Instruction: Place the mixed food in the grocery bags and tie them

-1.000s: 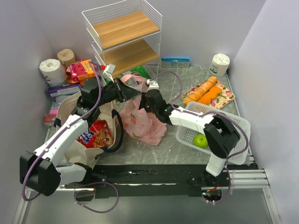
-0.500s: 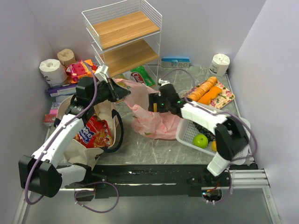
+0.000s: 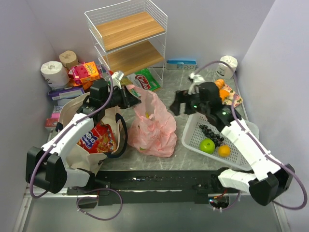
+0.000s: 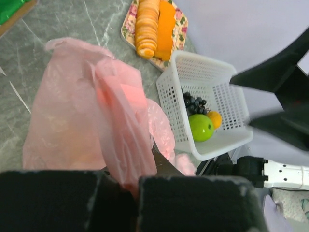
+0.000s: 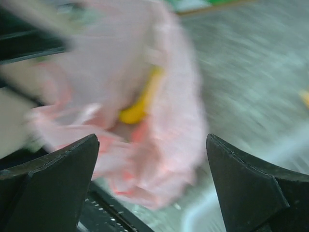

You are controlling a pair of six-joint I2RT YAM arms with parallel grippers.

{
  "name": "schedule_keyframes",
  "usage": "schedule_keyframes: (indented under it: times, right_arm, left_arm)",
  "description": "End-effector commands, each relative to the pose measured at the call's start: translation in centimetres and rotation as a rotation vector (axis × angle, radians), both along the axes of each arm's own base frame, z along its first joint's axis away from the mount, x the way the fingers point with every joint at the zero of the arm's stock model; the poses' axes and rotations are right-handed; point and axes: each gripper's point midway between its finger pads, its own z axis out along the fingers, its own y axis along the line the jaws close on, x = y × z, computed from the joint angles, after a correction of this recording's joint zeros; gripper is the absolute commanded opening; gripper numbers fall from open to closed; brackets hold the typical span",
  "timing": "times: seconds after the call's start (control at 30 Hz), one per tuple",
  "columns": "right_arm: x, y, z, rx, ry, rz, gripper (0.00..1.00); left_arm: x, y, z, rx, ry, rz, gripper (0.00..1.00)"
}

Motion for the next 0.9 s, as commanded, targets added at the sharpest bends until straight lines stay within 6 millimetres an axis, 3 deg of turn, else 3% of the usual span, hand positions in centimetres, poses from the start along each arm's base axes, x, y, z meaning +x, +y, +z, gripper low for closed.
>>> schedule_keyframes:
  times: [0.0, 0.17, 0.27, 0.33, 0.43, 0.63, 0.7, 0.8, 0.87]
  right_arm:
    - [-1.7, -10.5, -8.0, -0.197, 0.289, -0.362, 0.97]
    - [-2.9, -16.4, -13.7, -0.331, 0.475, -0.547, 0.85]
    - [-3.3, -19.1, -16.1, -0.418, 0.560, -0.638, 0.88]
    - [-3.0, -20.3, -16.5, -0.458, 0.561, -0.672, 0.93]
    - [-2.5, -21.3, -18.0, -0.521, 0.597, -0.686, 0.99]
    - [-1.3, -22.0, -21.6, -0.579, 0.671, -0.664, 0.98]
    - [-0.6, -22.3, -21.8, -0.597, 0.665, -0.674, 0.97]
    - [0.4, -22.3, -22.6, -0.602, 0.668, -0.673, 0.91]
    - [0.9, -22.1, -23.2, -0.602, 0.689, -0.658, 0.72]
  left_arm:
    - [0.3, -0.8, 3.0, 0.000, -0.114, -0.022, 0.01]
    - [0.0, -1.2, 3.3, -0.004, -0.118, -0.034, 0.01]
    - [-0.1, -1.1, 3.3, 0.010, -0.117, -0.028, 0.01]
    - [-0.1, -1.0, 3.2, 0.020, -0.113, -0.023, 0.01]
    - [-0.1, -0.9, 3.3, 0.027, -0.111, -0.015, 0.01]
    - [-0.2, -0.6, 3.7, 0.025, -0.124, -0.003, 0.01]
    - [-0.3, -0.5, 4.0, 0.027, -0.133, 0.001, 0.01]
    - [-0.6, -0.4, 4.3, 0.029, -0.143, 0.000, 0.01]
    - [-0.6, -0.4, 4.2, 0.027, -0.146, -0.003, 0.01]
